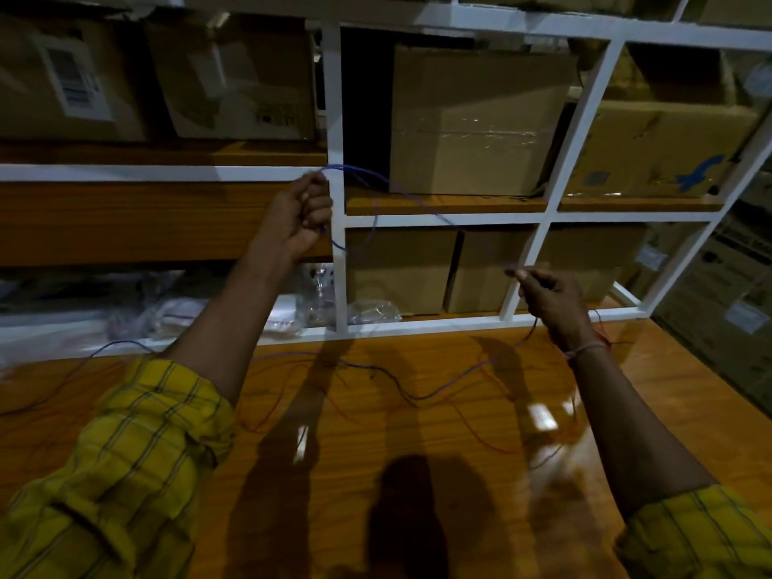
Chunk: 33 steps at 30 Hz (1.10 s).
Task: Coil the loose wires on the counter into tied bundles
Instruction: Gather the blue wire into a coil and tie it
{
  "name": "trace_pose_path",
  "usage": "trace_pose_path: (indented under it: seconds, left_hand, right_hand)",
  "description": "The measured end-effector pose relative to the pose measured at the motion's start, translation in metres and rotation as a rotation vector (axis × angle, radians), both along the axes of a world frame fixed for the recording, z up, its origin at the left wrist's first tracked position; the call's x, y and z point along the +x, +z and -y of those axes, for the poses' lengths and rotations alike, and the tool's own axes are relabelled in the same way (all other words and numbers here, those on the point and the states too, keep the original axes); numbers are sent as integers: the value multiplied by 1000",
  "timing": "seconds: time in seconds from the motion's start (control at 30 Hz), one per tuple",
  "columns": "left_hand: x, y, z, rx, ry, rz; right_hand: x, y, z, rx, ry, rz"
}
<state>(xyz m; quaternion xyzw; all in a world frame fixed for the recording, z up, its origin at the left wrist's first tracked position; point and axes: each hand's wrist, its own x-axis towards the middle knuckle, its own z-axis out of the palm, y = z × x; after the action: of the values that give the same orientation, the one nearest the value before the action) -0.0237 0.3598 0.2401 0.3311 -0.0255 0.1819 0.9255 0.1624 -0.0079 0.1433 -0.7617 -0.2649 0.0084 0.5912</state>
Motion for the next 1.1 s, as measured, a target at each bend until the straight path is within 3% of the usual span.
trace_pose_path:
  seconds: [0.07,0.23,0.3,0.47,0.57,0.7,0.83,1.1]
  left_hand:
    - [0,-6,-10,-116,85,25]
    - [5,-22,-1,-84,106,-20]
    - [8,-23,7,-39,109,-89]
    - [16,-23,30,352,205,-265]
    - [18,-27,40,544,121,-294]
    - [20,-38,50,804,41,-358]
    - [15,-41,60,1114,-41,-402]
    - [9,-29,62,1234,-347,-526]
  right_hand:
    - [-1,-11,-7,-96,-57,68]
    - [-25,-15,-42,-405,-60,511]
    - [-33,-12,-57,-522,-20,596]
    - [-60,0,-89,-721,170,712]
    - [-80,13,-100,-787,288,734]
    - [-98,29,-108,-548,385,729]
    - [-94,39,-107,-373,305,601]
    - [-72,35,-93,-229,245,342]
